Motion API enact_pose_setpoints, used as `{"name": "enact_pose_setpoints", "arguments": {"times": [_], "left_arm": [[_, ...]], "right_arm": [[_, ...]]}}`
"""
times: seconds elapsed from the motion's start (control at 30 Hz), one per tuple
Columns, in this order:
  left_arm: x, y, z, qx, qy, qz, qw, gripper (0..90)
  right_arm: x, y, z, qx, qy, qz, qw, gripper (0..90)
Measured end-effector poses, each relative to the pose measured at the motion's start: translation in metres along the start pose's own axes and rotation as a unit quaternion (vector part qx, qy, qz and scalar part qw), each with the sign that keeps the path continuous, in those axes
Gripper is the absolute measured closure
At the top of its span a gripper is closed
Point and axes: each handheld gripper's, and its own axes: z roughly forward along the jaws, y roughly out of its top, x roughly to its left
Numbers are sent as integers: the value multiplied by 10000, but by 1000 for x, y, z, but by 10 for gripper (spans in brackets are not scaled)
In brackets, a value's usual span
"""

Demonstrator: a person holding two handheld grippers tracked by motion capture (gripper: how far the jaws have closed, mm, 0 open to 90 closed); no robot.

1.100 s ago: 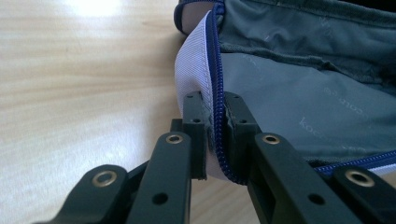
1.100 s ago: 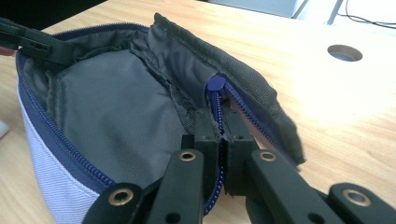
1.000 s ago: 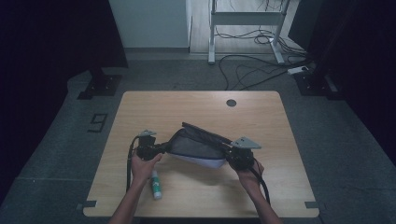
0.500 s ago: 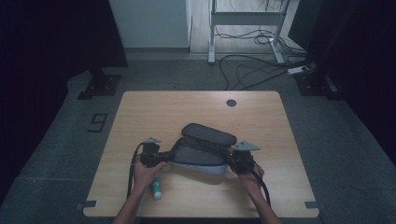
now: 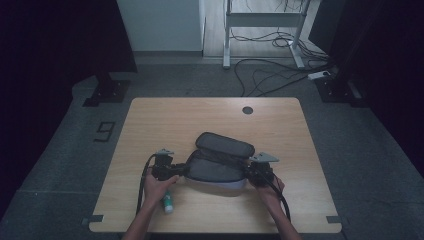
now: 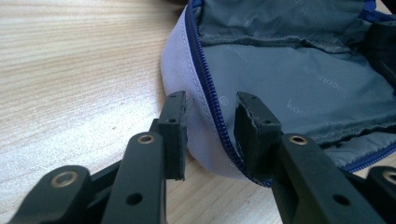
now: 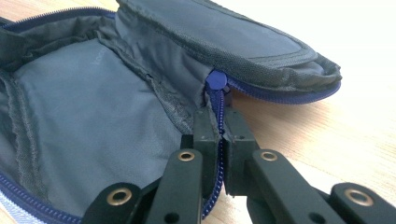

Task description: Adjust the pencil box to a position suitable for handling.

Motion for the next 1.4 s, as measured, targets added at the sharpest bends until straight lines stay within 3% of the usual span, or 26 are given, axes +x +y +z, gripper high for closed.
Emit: {"name": "enact_pose_setpoints", "arguments": {"times": [0.13,0.3,0.57,0.77,1.07,1.4], "left_arm": [[1,-1,1,-11,-2,-31,10000,613],[1,-2,-4,-226,24,8,9997,595],[1,-3,-11,-503,16,-13,9987,509],[8,-3,-21,-579,-80,-91,9982,444],[15,-5,-35,-885,-131,-111,9959,399],[34,-9,-52,-1053,-46,-357,9938,390]], "right_arm": [[1,-1,1,45,-41,-54,10000,761],[-1,-1,-5,-117,-133,40,9998,657],[-3,-1,-12,-225,-116,67,9997,578],[-3,3,-25,-478,39,138,9988,563],[15,6,-27,-568,288,-52,9980,546],[42,10,-26,-648,635,-208,9957,525]]}}
